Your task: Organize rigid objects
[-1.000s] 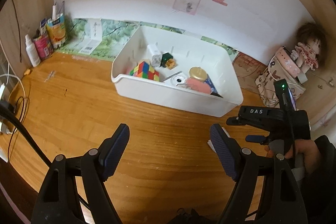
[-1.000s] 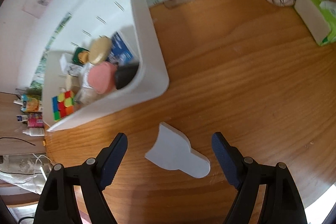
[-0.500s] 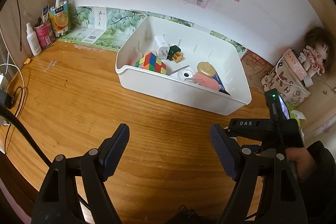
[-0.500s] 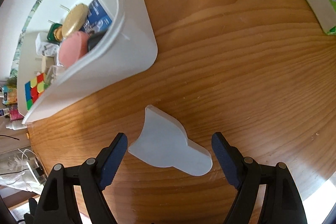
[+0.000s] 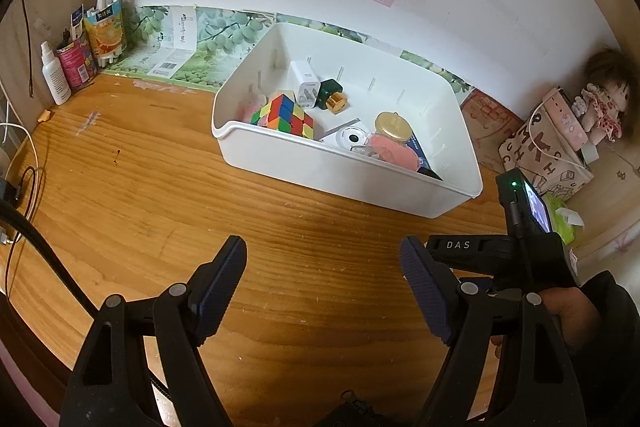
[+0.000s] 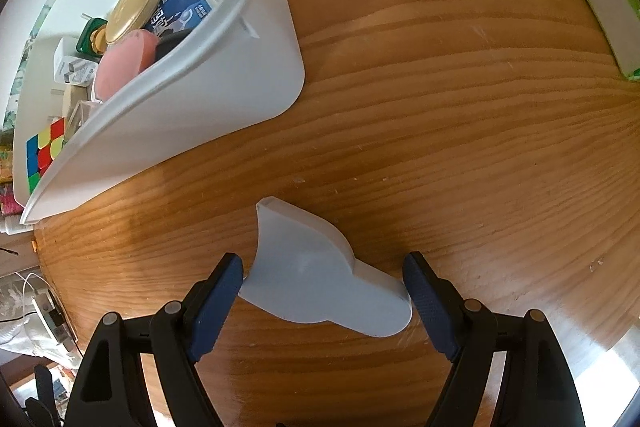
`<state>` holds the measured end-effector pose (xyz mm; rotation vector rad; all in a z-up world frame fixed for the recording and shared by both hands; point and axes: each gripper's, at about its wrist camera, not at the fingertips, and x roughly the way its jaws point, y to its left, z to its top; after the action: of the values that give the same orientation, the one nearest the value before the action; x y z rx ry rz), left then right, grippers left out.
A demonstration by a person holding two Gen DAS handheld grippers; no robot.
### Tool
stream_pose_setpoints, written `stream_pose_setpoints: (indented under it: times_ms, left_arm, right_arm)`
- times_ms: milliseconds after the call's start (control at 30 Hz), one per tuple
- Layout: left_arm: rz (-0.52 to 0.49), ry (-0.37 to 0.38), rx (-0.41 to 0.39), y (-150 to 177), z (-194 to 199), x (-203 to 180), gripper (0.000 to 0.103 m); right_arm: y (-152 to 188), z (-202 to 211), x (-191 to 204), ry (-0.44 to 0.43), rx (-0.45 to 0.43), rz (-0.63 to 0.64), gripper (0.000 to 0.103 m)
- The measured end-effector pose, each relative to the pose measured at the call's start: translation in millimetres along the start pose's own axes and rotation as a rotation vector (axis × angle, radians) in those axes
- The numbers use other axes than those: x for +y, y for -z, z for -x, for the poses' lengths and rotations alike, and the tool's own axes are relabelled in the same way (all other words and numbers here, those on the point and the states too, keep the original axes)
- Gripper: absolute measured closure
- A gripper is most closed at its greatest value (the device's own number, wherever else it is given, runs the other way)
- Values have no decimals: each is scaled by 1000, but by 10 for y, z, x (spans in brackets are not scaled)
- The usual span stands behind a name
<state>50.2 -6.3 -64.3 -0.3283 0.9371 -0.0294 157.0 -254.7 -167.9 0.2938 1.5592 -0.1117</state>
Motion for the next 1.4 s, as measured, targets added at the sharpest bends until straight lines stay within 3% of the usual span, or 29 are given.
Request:
stream_pose_setpoints:
  times_ms: [100, 233, 267, 933, 1400]
  left_arm:
    - [-2, 2, 4, -3, -9, -5, 21]
    - [-6, 2, 7, -2, -13, -11, 21]
    - [-7, 1, 6, 0, -8, -12, 21]
    - [-16, -17, -28, 72, 166, -45, 21]
    - [-24, -43, -42, 143, 252, -60, 21]
  right_arm:
    - [-6, 4, 11, -7, -8, 7, 27]
    - [-14, 63, 183, -11, -20, 18, 50]
    - [-13, 57, 179, -3, -22, 22, 51]
    - [225, -68, 86, -124, 18, 42, 54]
    - [596, 104, 299, -203, 8, 192, 54]
